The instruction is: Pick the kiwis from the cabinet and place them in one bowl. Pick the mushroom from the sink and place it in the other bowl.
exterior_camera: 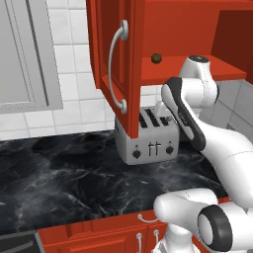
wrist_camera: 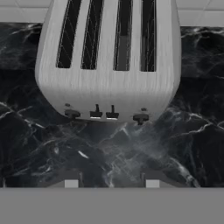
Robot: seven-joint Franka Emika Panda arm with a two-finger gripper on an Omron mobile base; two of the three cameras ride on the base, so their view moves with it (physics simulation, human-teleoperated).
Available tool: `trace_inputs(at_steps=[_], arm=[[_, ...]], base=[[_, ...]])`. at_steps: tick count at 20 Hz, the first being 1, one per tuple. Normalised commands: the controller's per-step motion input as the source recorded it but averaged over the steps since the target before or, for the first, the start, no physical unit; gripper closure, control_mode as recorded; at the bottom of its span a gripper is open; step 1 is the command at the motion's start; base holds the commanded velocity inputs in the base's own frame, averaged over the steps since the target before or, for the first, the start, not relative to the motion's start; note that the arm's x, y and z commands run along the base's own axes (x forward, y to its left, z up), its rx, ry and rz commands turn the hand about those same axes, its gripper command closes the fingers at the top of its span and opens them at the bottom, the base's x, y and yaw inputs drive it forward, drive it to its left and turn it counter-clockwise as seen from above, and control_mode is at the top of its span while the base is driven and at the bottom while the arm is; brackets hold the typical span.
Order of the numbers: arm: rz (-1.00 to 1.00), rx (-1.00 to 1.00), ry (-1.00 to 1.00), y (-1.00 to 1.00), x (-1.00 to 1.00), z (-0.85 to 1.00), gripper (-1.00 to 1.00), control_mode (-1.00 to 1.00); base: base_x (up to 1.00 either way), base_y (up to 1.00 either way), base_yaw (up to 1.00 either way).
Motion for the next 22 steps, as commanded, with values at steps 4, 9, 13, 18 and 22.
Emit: trace_inputs(at_steps=[4,9,13,18,22], arm=[[0.0,0.0,-0.04,0.0,-0.07,0.05,-1.0,-1.0],[0.0,-0.01,-0.1,0.0,-0.09,0.24,-1.0,-1.0],[-0.02,-0.02,-0.14,0.0,-0.08,0.3,-1.0,-1.0],[-0.08,-0.06,-0.22,0.0,-0.04,0.32,-1.0,-1.0],[-0.13,-0.04,-0.24,0.0,-0.01,0.36,-1.0,-1.0]], base=[[0.0,0.0,0.0],[0.0,0.0,0.0],[0.0,0.0,0.0],[0.0,0.0,0.0],[0.0,0.0,0.0]])
